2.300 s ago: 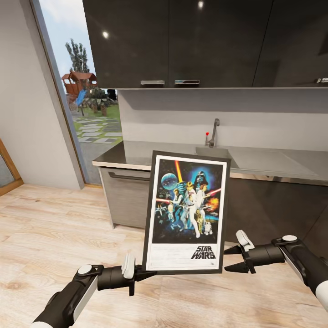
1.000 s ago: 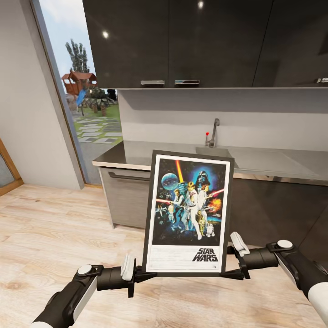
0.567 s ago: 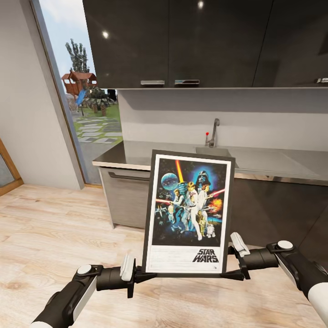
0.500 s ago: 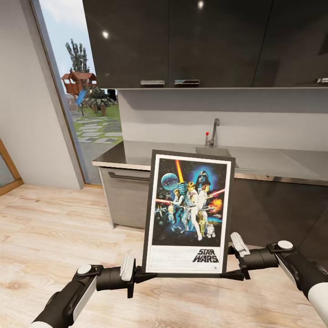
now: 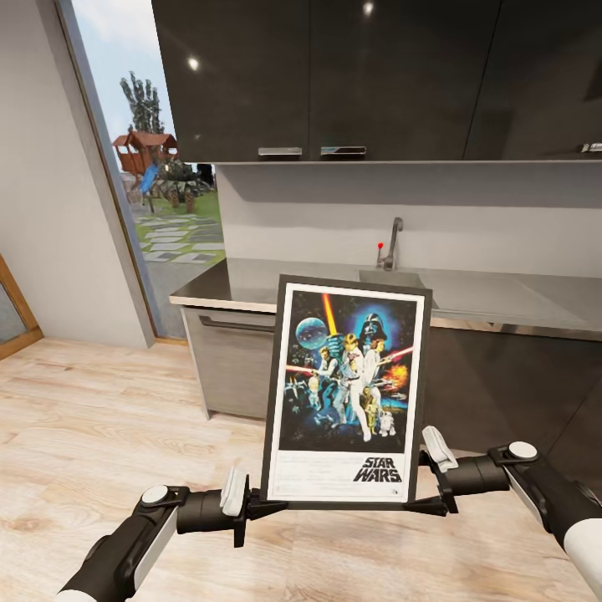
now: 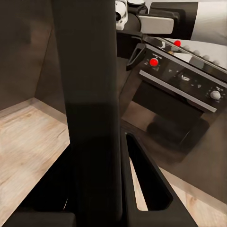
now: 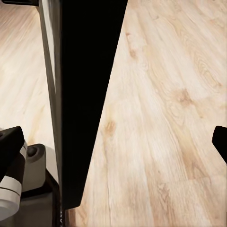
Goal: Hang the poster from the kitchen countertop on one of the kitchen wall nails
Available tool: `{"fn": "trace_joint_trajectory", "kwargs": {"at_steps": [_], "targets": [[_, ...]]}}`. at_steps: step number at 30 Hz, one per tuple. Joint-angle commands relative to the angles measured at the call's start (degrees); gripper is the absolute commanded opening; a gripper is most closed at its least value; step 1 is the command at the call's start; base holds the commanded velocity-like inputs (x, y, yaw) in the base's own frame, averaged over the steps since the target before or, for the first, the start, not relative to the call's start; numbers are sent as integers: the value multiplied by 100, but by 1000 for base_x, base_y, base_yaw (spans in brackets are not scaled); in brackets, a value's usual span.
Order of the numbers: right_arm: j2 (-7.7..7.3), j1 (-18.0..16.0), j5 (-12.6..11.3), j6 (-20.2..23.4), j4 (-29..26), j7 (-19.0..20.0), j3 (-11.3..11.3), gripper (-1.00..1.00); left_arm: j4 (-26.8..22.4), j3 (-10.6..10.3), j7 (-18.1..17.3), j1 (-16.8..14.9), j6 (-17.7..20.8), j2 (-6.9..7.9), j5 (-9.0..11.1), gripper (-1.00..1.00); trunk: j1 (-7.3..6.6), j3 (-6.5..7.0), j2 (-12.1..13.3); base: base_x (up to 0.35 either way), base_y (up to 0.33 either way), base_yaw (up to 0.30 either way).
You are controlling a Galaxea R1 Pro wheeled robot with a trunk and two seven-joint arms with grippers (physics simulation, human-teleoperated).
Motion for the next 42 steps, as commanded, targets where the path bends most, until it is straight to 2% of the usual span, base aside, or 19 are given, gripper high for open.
{"fn": "trace_joint_trajectory", "kwargs": {"at_steps": [1,16,24,30,42], "targets": [[-7,-7,-49,-68,5,-7,40,100,1,-22,8,-5,5,7,37,-100,0,-6,-4,0,0,0],[-9,-7,-43,-126,14,-8,25,100,1,-10,6,-5,-16,11,37,-100,0,-6,-4,0,0,0],[-9,-7,-43,-130,14,-8,23,100,1,4,-1,-5,-273,19,37,-100,0,-6,-4,0,0,0],[-9,-7,-43,-138,14,-8,22,100,1,5,-7,-5,-304,161,50,-100,0,-6,-4,0,0,0],[-9,-7,-43,-141,14,-8,22,100,-1,5,-8,-5,-309,199,54,-100,0,-6,-4,0,0,0]]}}
